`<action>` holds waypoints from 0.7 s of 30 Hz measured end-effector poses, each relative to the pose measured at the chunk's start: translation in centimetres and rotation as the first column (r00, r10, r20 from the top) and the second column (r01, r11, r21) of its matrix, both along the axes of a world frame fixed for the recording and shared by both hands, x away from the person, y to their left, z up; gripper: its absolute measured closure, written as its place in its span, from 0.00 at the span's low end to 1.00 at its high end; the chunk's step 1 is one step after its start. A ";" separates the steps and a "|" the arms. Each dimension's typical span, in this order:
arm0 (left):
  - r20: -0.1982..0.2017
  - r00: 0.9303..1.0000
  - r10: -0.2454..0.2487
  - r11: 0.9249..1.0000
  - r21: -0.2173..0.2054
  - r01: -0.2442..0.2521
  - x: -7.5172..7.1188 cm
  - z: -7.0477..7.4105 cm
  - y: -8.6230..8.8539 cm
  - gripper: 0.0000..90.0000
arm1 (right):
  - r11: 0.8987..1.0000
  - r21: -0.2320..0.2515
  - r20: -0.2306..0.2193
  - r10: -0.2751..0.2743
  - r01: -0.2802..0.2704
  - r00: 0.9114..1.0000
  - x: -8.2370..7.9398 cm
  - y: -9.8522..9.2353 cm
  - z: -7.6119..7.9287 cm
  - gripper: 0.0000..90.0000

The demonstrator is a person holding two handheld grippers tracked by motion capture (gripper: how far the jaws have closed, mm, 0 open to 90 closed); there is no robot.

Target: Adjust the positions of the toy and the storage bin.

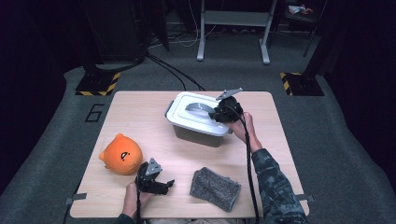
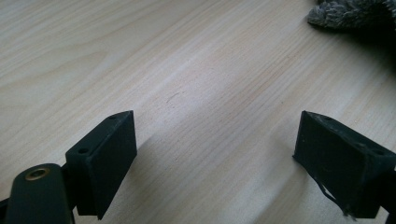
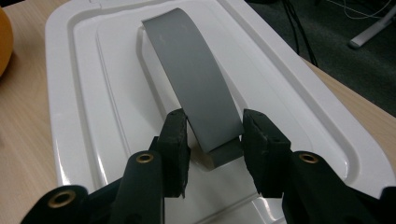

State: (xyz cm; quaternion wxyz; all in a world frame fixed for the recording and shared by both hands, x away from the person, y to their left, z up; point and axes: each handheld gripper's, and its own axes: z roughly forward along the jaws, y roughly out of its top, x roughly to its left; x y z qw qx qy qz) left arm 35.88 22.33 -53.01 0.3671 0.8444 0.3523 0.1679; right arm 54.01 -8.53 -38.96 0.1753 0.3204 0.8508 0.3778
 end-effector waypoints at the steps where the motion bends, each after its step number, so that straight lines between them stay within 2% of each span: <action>1: 0.002 1.000 0.002 1.000 0.001 -0.002 0.0 0.0 0.0 0.14 | 1.000 0.003 -0.001 -0.011 0.011 1.000 -0.2 0.1 0.0 0.68; 5: -0.008 1.000 0.003 1.000 -0.002 -0.003 0.0 0.0 0.0 0.14 | 1.000 0.000 -0.003 -0.017 0.017 1.000 -0.3 0.1 0.0 0.67; 6: -0.008 1.000 0.003 1.000 -0.002 -0.003 0.0 0.0 0.0 0.14 | 1.000 -0.002 -0.009 -0.004 0.004 1.000 -0.1 0.1 0.1 0.59; 9: -0.007 1.000 0.002 1.000 -0.001 -0.002 0.0 0.0 0.0 0.14 | 1.000 -0.001 -0.035 0.023 -0.023 0.999 0.2 0.2 0.3 0.54; 11: -0.007 1.000 0.000 1.000 0.001 0.000 0.0 0.0 0.0 0.14 | 0.998 -0.022 0.005 0.064 -0.064 0.998 0.5 0.5 0.5 0.53; 13: -0.006 1.000 0.000 1.000 0.001 0.000 0.0 0.0 0.0 0.14 | 0.996 -0.015 0.003 0.087 -0.087 0.996 0.7 0.9 0.7 0.53; 17: -0.006 1.000 -0.001 1.000 0.001 0.001 0.0 0.0 0.0 0.14 | 0.992 -0.002 0.036 0.125 -0.125 0.991 1.1 1.6 1.6 0.57; 21: -0.011 1.000 0.001 1.000 -0.003 -0.001 0.0 0.0 0.0 0.14 | 0.990 -0.030 0.027 0.142 -0.141 0.990 1.5 2.4 2.0 0.65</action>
